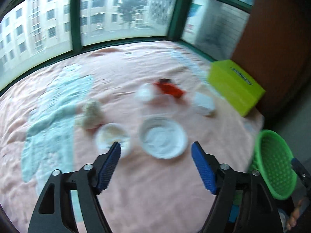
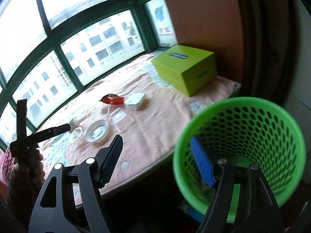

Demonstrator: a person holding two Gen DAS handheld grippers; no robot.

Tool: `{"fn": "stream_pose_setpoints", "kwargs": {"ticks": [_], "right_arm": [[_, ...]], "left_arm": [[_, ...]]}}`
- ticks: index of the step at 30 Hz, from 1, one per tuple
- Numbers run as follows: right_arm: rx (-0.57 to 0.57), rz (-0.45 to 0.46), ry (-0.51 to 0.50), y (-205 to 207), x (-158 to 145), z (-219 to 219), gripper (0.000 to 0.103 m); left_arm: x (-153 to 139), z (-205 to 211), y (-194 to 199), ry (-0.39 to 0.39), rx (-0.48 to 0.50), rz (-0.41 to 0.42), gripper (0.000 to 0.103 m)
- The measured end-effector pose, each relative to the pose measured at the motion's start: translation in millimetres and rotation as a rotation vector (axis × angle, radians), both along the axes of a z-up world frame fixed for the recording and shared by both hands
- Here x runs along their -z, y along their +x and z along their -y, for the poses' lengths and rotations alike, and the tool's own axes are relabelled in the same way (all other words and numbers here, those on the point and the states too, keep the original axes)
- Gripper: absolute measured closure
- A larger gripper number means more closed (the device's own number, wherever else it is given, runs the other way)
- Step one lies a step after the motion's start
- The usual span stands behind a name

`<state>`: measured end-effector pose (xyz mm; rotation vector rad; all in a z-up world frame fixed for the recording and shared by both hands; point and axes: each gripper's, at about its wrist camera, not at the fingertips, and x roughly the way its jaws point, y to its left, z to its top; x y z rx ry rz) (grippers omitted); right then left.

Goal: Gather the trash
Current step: 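Move both tools back over the bedspread toward the pudding cup and lid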

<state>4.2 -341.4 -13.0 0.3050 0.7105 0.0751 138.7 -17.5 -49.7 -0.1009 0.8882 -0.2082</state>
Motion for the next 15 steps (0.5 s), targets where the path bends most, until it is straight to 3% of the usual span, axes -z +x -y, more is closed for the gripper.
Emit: {"fn": "stream_pose_setpoints", "kwargs": {"ticks": [9,15], "right_arm": [[-0.090,-0.030,-0.008,26.7,8.4,-39.0,0.028],[-0.131,-0.054,-0.015,39.5,16.6,-57.4,0.028]], "left_arm": [[37.5,-36.0,32.2,0.050,-0.073,-0.069,0.014],[56.8,-38.2,50.3,0.063,-0.083,-0.114,0.013]]}}
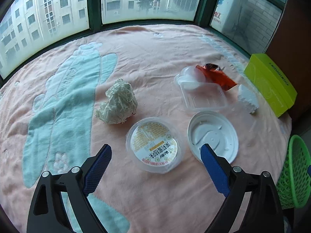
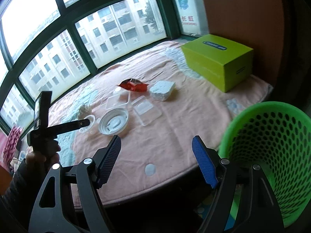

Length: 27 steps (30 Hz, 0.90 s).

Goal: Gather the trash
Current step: 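Move both tools back over the bedspread toward the pudding cup and lid, then grasp the labeled pudding cup with left tool while right grasps the white round lid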

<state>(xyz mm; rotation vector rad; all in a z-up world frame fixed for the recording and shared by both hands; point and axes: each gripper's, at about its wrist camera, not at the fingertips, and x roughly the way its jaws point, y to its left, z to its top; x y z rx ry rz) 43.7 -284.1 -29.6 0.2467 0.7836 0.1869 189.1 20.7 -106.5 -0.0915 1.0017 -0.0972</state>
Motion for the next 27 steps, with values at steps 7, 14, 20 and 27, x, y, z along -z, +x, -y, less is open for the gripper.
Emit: {"fn": "stream_pose_setpoints", "kwargs": {"ticks": [7,14,20,27], "right_arm": [[-0.040,-0.028,-0.004,14.2,10.1,-16.0,0.028],[-0.067,-0.047,-0.017,24.6,16.1,-27.5,0.027],[-0.097,-0.059,-0.037,34.3,22.0,-40.1,0.027],[-0.164,-0.076,-0.061,54.8,31.6,-67.7,0.027]], "left_arm": [[12.6,-1.4,14.7,0.003,-0.012,-0.029,0.013],[18.4,-6.2,20.7,-0.048,0.007,-0.043,0.030],[14.2,-8.6,15.2,-0.069,0.016,-0.033,0.037],[-6.2,-32.2,-3.7,-0.103,-0.017,0.003,0.037]]}}
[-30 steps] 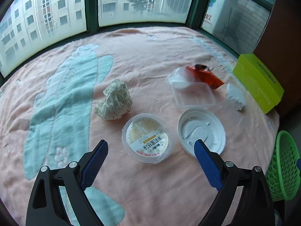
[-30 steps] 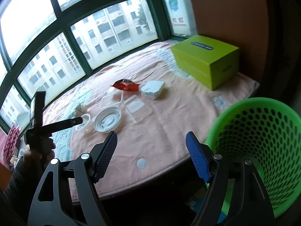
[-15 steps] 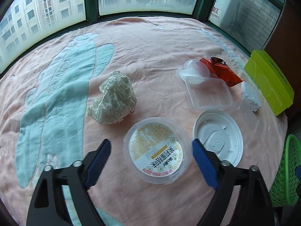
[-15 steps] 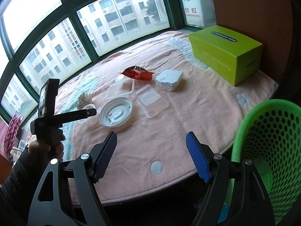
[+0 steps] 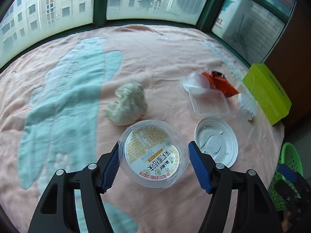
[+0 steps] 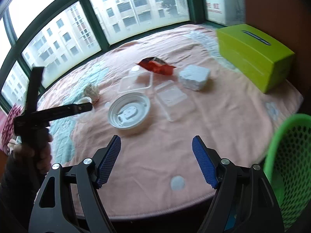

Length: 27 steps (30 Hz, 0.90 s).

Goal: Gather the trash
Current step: 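Grasp the labeled pudding cup with left tool while right grasps the white round lid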

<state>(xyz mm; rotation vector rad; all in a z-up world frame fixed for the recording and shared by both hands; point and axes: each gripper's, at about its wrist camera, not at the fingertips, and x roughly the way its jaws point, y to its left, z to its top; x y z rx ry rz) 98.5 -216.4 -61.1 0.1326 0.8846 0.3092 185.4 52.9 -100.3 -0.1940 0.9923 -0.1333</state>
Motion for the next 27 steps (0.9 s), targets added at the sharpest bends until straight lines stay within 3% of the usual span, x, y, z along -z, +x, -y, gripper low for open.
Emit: {"fn": "stream_pose_setpoints", "kwargs": {"ticks": [7,27], "right_arm": [[-0.100,0.009,-0.069,25.4,11.2,-46.0,0.015],[-0.152,-0.070,-0.177,91.0,60.2,-100.0,0.006]], "left_arm": [[-23.3,-25.3,-19.5,-0.008,-0.030,0.044,0.037],[-26.8,-51.0,-33.5,-0.050,-0.071,0.043,0.037]]}}
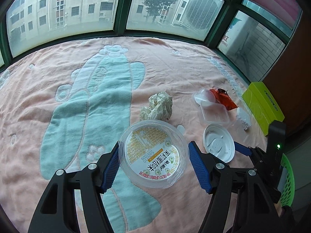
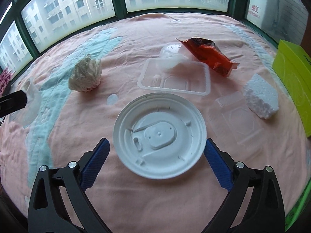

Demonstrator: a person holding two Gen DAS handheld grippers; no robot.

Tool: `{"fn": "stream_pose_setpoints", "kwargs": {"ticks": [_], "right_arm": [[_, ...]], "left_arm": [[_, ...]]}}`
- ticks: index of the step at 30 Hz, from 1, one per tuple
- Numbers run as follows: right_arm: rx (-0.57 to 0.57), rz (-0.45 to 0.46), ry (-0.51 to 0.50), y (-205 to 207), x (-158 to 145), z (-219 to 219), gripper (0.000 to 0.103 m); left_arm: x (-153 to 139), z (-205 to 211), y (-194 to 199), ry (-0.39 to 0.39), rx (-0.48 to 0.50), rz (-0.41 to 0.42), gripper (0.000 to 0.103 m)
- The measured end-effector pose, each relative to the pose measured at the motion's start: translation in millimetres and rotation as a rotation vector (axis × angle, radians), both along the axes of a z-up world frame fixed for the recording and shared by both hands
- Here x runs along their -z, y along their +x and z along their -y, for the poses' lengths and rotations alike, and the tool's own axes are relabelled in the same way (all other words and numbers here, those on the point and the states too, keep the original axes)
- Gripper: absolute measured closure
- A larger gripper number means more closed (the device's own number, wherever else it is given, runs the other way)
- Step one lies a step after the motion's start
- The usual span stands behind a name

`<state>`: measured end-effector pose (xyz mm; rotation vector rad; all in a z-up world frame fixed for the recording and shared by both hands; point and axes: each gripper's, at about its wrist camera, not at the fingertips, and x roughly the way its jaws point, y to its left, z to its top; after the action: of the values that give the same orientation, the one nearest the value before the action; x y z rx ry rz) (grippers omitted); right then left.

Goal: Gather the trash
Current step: 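Grasp the labeled pudding cup with left tool while right grasps the white round lid, then carry cup and lid to the green wastebasket and open both tools inside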

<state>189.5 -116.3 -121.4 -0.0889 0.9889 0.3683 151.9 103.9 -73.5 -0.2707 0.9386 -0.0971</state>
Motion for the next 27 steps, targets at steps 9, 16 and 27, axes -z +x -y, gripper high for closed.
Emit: {"fn": "stream_pose_setpoints", "kwargs": {"ticks": [9,16,27], "right_arm": [[0.036,-0.010,0.035,5.7,1.8,4.8,0.010],[0.035,0.009,0.059,-9.8,-12.2,14.9,0.011],[0.074,0.069,0.086,-58.8,-47.8,42.2,0.011]], "left_arm": [[0.8,-1.0,0.9,-0.002,-0.002,-0.002,0.037],[-1.9,6.7,-3.9,-0.007,0.008,0.004,0.037],[-21.0,37.8,-19.8,-0.015,0.066,0.046,0.037]]}}
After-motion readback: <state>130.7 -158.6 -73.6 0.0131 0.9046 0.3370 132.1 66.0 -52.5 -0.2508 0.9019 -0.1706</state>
